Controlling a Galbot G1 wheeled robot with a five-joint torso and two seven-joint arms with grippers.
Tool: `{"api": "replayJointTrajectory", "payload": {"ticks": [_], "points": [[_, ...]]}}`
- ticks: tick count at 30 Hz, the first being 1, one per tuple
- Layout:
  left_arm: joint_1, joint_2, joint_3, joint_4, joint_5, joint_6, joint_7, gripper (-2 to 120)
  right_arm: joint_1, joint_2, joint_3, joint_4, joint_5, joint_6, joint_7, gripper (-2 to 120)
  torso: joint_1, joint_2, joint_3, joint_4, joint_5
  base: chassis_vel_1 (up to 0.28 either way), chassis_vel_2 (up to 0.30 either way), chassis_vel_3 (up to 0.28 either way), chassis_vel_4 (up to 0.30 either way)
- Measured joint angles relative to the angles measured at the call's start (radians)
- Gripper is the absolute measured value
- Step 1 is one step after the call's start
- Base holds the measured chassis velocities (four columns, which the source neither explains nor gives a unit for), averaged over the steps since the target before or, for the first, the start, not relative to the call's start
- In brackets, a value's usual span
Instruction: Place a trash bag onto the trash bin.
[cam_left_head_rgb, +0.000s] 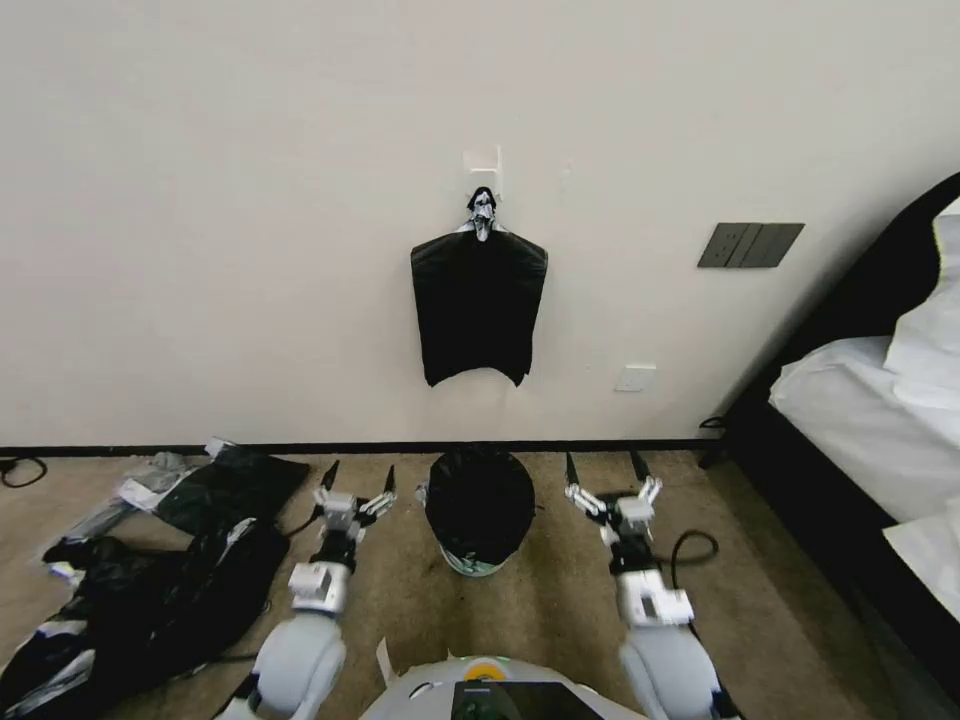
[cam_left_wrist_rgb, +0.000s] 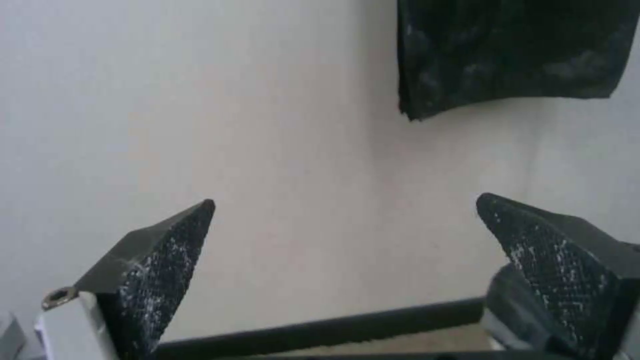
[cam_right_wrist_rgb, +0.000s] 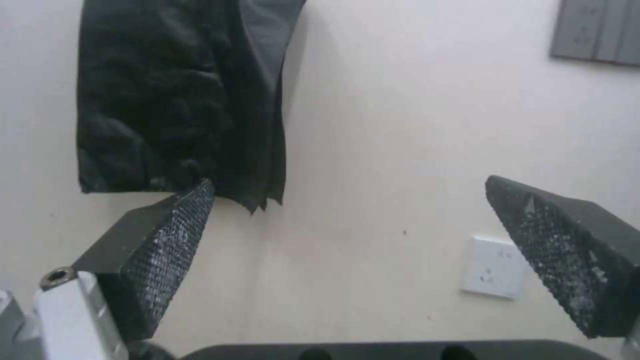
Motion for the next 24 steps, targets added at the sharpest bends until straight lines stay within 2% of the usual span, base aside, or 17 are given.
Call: {"api": "replayJointTrajectory", "payload": {"ticks": [5,6,8,12,24], "points": [[0.109,-0.053,-0.031,-0.018,0.094,-0.1,0.008,100,-0.071,0.05,-0.001,0.005,-0.037,0.041,-0.001,100,0.0,0.0,0.0,0.0002,0.0001,0.0,0.0,0.0,0.0],[0.109,-0.053,-0.031,-0.018,0.094,-0.1,0.008,100,-0.071,0.05,-0.001,0.005,-0.037,0.041,-0.001,100,0.0,0.0,0.0,0.0002,0.0001,0.0,0.0,0.0,0.0],[0.142,-0.058,-0.012,-0.019,0.134,-0.139,-0.026,100,-0.075,0.06,-0.006,0.011,-0.044,0.04,0.007,100,0.0,0.0,0.0,0.0001,0.0003,0.0,0.0,0.0,0.0],[0.155,-0.054,0.002,-0.019,0.147,-0.148,-0.043,100,-0.074,0.06,-0.008,0.014,-0.047,0.034,0.011,100,0.0,0.0,0.0,0.0001,0.0003,0.0,0.0,0.0,0.0],[0.151,-0.051,0.006,-0.019,0.143,-0.144,-0.047,100,-0.069,0.058,-0.012,0.015,-0.046,0.026,0.015,100,0.0,0.0,0.0,0.0001,0.0002,0.0,0.0,0.0,0.0]]}}
